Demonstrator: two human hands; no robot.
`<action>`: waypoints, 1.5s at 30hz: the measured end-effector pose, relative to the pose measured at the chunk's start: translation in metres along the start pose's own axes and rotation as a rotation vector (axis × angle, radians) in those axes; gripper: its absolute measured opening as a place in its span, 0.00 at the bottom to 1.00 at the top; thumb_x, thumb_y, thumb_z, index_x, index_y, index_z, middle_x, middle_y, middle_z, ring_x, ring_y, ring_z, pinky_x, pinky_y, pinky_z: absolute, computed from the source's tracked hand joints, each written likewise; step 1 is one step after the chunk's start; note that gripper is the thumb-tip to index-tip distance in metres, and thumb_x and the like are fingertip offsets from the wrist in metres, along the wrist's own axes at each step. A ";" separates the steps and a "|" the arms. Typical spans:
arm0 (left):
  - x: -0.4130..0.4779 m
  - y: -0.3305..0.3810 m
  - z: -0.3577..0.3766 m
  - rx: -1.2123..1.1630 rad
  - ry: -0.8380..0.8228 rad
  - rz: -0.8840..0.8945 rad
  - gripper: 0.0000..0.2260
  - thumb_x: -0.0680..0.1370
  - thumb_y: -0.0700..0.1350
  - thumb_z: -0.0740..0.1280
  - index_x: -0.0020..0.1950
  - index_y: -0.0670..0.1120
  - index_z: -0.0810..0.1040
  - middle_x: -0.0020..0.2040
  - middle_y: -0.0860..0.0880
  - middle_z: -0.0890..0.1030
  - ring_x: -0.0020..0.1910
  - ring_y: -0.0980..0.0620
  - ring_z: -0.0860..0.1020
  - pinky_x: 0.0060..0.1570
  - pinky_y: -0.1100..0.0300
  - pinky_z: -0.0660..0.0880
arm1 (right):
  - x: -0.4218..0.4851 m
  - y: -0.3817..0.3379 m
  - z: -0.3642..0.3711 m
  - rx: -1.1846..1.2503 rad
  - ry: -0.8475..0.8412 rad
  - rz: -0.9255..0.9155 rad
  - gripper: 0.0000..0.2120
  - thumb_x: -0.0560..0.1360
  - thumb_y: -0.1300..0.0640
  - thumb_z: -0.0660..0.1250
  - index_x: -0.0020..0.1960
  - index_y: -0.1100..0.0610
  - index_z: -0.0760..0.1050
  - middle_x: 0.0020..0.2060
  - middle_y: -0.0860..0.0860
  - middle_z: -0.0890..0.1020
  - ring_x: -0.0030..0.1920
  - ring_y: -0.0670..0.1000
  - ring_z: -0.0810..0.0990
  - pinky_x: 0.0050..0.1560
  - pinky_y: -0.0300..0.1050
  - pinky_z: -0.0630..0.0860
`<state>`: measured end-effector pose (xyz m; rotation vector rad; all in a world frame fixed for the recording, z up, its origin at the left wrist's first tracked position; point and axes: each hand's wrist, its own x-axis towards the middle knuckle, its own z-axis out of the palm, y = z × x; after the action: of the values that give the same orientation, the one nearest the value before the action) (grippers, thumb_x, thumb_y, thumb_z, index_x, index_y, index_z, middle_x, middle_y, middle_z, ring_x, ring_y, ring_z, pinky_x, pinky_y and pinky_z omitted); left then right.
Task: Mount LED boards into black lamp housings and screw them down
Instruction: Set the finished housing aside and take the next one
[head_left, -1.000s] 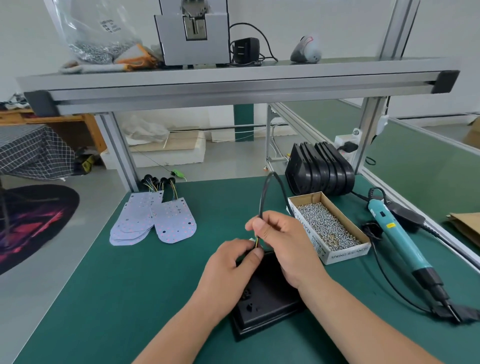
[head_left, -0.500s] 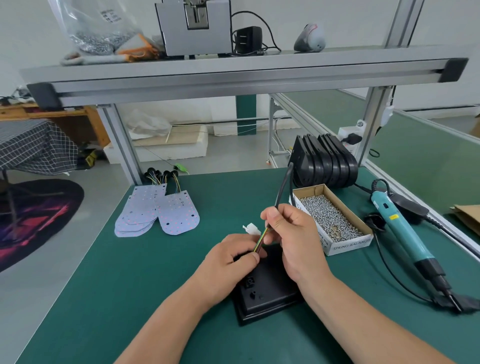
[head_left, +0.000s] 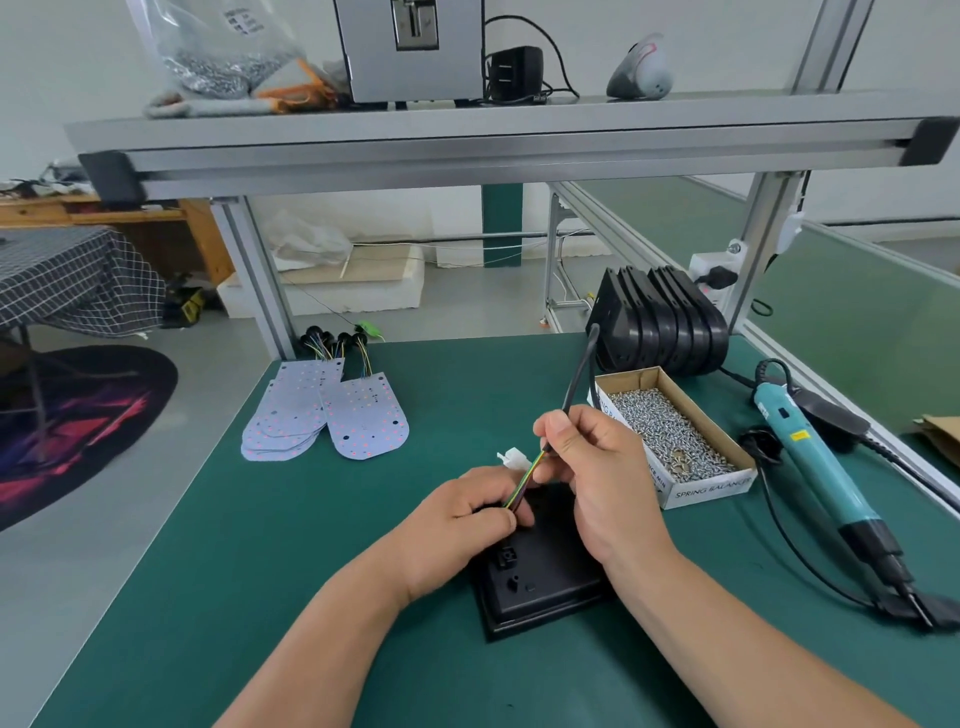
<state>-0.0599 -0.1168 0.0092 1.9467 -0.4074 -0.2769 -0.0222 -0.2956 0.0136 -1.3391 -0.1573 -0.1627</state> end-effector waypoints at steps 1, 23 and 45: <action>0.000 0.000 -0.002 -0.054 -0.014 -0.011 0.13 0.76 0.45 0.65 0.56 0.47 0.85 0.60 0.54 0.83 0.60 0.58 0.78 0.59 0.64 0.72 | 0.000 -0.001 0.000 0.005 -0.011 -0.007 0.12 0.84 0.58 0.67 0.42 0.58 0.80 0.34 0.52 0.81 0.31 0.53 0.77 0.37 0.51 0.78; 0.001 -0.001 -0.013 -0.109 -0.036 0.001 0.10 0.77 0.43 0.68 0.50 0.36 0.81 0.65 0.52 0.83 0.71 0.50 0.77 0.68 0.61 0.72 | 0.003 -0.001 -0.004 0.005 -0.005 -0.001 0.12 0.84 0.59 0.66 0.47 0.67 0.79 0.34 0.51 0.79 0.29 0.51 0.79 0.41 0.50 0.78; -0.007 -0.005 -0.008 0.164 0.056 -0.056 0.40 0.68 0.60 0.81 0.75 0.67 0.64 0.70 0.66 0.71 0.72 0.67 0.70 0.69 0.62 0.69 | 0.025 -0.018 -0.034 -1.085 0.042 -0.649 0.27 0.71 0.68 0.73 0.67 0.52 0.77 0.74 0.49 0.68 0.80 0.54 0.60 0.79 0.50 0.60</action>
<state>-0.0626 -0.1055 0.0075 2.1237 -0.3485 -0.2300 -0.0009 -0.3329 0.0281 -2.3195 -0.5146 -0.9205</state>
